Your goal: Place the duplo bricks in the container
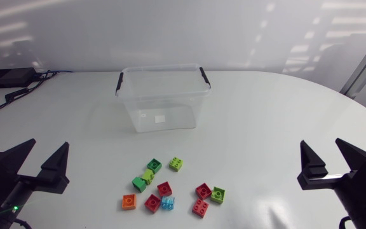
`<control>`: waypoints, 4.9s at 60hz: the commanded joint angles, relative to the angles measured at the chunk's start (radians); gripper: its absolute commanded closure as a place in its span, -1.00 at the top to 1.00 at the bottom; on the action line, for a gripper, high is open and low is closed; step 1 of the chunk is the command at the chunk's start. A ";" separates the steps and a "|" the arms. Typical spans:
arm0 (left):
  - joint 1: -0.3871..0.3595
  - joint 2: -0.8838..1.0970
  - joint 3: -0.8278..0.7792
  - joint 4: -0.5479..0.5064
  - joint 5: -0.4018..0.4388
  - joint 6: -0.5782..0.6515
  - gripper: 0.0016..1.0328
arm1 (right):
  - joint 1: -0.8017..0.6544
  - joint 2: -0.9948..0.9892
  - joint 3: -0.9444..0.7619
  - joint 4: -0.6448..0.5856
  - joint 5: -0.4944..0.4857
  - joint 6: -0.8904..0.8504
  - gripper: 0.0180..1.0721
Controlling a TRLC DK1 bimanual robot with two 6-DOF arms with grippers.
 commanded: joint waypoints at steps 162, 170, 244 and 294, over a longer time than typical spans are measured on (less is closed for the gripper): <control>-0.288 1.082 0.738 -0.589 0.430 0.924 -0.44 | 0.635 1.502 0.558 -0.274 -0.172 -0.357 0.34; -0.245 1.148 0.801 -0.478 0.452 0.856 -0.44 | 0.660 1.526 0.561 -0.250 -0.149 -0.346 -0.28; -0.191 1.354 0.984 -0.231 0.287 0.536 0.89 | 0.500 1.589 1.316 -0.518 -0.129 -0.222 -0.47; -0.421 1.481 0.606 -0.238 0.232 0.649 0.83 | 0.476 1.578 1.357 -0.512 -0.128 -0.190 0.93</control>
